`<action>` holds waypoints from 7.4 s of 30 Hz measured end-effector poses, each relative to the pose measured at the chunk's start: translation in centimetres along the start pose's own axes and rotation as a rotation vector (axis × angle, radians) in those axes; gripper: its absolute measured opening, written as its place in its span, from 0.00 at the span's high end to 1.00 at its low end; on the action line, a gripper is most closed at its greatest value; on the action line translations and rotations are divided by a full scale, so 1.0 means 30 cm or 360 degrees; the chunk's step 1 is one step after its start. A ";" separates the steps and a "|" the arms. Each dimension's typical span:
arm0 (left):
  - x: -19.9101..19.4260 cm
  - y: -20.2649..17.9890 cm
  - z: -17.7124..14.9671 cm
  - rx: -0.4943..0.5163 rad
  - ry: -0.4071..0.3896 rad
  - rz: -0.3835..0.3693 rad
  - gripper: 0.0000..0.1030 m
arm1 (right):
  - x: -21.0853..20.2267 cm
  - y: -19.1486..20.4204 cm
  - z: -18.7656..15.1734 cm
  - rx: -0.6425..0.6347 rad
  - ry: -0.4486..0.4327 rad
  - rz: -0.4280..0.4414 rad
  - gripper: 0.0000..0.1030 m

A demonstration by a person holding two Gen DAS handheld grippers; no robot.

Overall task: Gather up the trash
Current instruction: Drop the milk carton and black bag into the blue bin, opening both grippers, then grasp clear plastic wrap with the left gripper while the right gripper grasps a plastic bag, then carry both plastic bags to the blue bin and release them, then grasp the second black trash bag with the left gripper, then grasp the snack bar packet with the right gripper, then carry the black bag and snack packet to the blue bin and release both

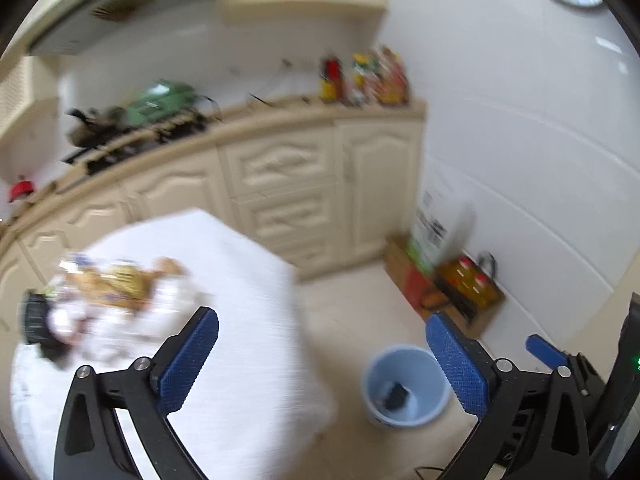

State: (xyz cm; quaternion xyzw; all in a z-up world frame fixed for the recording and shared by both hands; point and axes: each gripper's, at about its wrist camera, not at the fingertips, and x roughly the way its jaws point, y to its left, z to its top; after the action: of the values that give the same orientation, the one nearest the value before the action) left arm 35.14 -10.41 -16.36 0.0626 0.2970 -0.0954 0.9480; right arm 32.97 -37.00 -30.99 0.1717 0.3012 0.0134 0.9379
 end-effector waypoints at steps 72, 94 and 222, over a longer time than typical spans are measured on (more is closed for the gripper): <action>0.149 0.039 -0.007 -0.0077 0.0409 -0.0336 0.88 | 0.143 0.165 0.052 -0.0086 0.0219 0.0455 0.51; 1.025 -0.531 -0.037 0.0313 0.0957 -0.0444 0.82 | 0.484 -0.543 -0.153 0.0303 0.0488 -0.0014 0.51; 0.485 -0.495 -0.069 0.0430 0.0564 -0.0269 0.51 | 0.456 -0.350 0.016 0.0211 0.0422 0.0115 0.64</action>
State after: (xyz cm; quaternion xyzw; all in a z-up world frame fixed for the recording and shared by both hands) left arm 42.47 -26.60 -27.34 0.1796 0.4474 -0.2007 0.8528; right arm 43.62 -45.26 -41.77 0.2408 0.4161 0.0498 0.8754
